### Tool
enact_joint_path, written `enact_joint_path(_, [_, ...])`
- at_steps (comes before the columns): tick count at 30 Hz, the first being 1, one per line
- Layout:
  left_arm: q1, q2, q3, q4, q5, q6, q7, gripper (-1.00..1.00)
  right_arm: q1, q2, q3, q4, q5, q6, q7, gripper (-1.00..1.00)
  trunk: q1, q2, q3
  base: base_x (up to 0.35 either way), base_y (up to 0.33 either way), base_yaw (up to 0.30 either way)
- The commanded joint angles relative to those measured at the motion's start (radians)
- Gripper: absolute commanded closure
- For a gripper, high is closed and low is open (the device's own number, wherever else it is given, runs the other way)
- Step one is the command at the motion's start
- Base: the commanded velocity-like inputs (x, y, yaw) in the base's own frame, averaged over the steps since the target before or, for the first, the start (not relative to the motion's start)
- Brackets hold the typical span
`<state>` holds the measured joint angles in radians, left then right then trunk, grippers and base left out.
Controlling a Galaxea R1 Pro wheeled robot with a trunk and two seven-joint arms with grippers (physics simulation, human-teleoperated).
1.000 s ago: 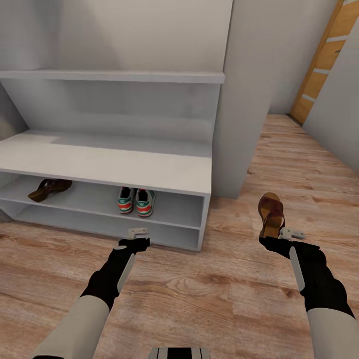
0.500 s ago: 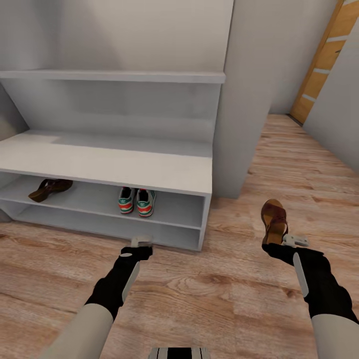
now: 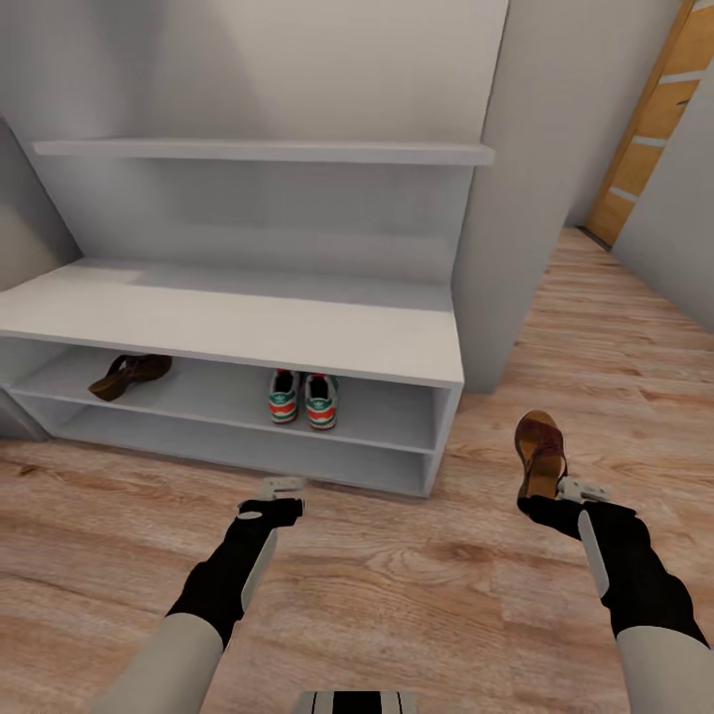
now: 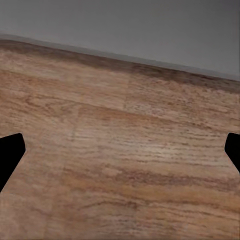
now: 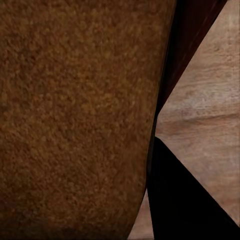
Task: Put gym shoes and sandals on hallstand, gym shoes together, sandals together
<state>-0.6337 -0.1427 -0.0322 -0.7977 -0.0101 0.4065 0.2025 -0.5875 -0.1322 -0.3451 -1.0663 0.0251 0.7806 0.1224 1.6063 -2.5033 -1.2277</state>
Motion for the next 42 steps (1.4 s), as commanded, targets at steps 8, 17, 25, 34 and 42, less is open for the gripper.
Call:
enact_joint_path(8, [0.000, 0.001, 0.002, 0.000, 0.008, 0.000, -0.001, -1.00, 0.000, 0.033, -0.003, 0.038, -0.005, -0.116, -0.002, 1.00, 0.000, 0.000, 0.000, -0.104, 0.311, 0.000])
enact_joint_path(17, [0.002, 0.006, 0.002, 0.001, 0.012, 0.000, -0.002, -1.00, 0.000, 0.058, -0.004, 0.118, -0.006, -0.285, -0.004, 1.00, 0.000, 0.000, 0.000, -0.169, 0.289, 0.000])
enact_joint_path(25, [0.003, 0.011, 0.002, 0.002, 0.012, 0.000, -0.002, -1.00, 0.000, 0.061, -0.005, 0.133, -0.007, -0.291, -0.004, 1.00, 0.000, 0.000, 0.000, -0.194, 0.266, 0.000])
enact_joint_path(34, [0.003, 0.011, 0.002, 0.002, 0.012, 0.000, -0.002, -1.00, 0.000, 0.062, -0.005, 0.145, -0.007, -0.292, -0.004, 1.00, 0.000, 0.000, 0.000, -0.026, 0.304, 0.000])
enact_joint_path(42, [0.003, 0.011, 0.002, 0.002, 0.013, 0.000, -0.002, -1.00, 0.000, 0.062, -0.003, 0.194, -0.005, -0.293, -0.004, 1.00, 0.000, 0.000, 0.000, 0.171, 0.298, 0.000])
